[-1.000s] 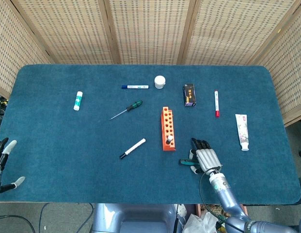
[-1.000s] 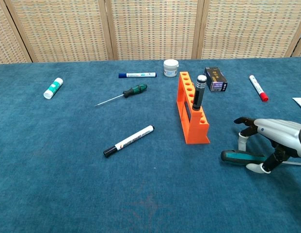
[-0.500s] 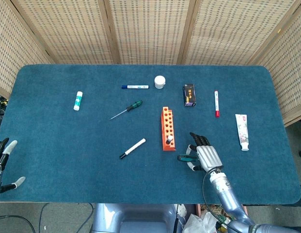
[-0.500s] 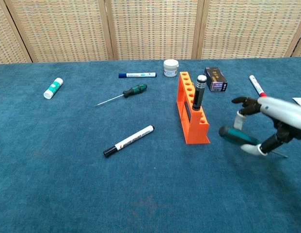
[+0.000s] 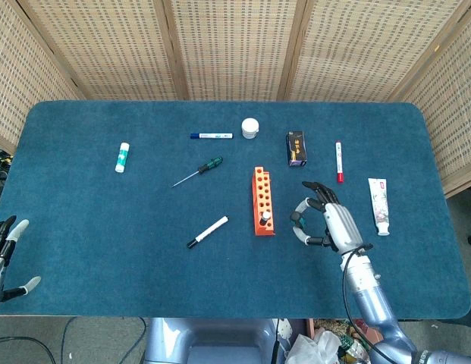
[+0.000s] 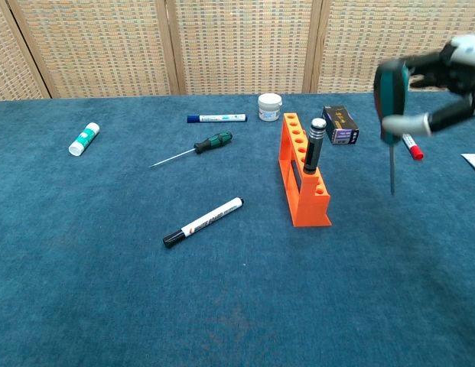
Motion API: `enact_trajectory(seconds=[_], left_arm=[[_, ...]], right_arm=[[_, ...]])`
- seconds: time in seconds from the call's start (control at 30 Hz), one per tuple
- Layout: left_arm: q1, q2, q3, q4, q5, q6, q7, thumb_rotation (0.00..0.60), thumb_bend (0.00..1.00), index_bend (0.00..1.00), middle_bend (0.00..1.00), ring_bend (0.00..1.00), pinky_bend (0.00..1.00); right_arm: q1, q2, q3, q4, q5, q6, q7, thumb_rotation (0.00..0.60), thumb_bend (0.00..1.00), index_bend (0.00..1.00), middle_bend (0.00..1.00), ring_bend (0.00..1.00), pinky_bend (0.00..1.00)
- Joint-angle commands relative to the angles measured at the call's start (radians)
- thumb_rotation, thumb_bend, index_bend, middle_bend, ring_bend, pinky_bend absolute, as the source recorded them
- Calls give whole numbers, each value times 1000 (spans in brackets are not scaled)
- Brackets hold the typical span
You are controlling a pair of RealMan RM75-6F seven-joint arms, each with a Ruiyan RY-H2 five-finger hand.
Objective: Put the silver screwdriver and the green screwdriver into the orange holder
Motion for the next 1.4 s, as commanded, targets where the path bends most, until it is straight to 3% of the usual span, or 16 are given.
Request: enact_trajectory(seconds=[0.03,0.3,0.7,0.87,1.4], left_arm=[[-2,2,-3,-2,-6,-5,-3,600,0,0,0,0,0],[-13,2,-5,-2,-11,-22,-4,600,0,0,0,0,0],[-18,-5,-14,-3,-25,-24,9,600,0,0,0,0,0],[-17,-6,-17,-3,-32,-24,12,600,0,0,0,0,0],[-21,-4,-19,-4,-46,-34,11,600,0,0,0,0,0]], right_arm=[[23,28,60,-27,52,-17,52,600,434,674,114,0,14],[93,22,163,-11,166,-54,100,600,434,680,133,0,15],[219,-40,245,88,208,-195,265,600,434,680,134,0,15],[257,-70,258,124,232,-226,305,600,434,681,134,0,15],[313,-151,231,214,296,-256,331,600,434,683,134,0,14]])
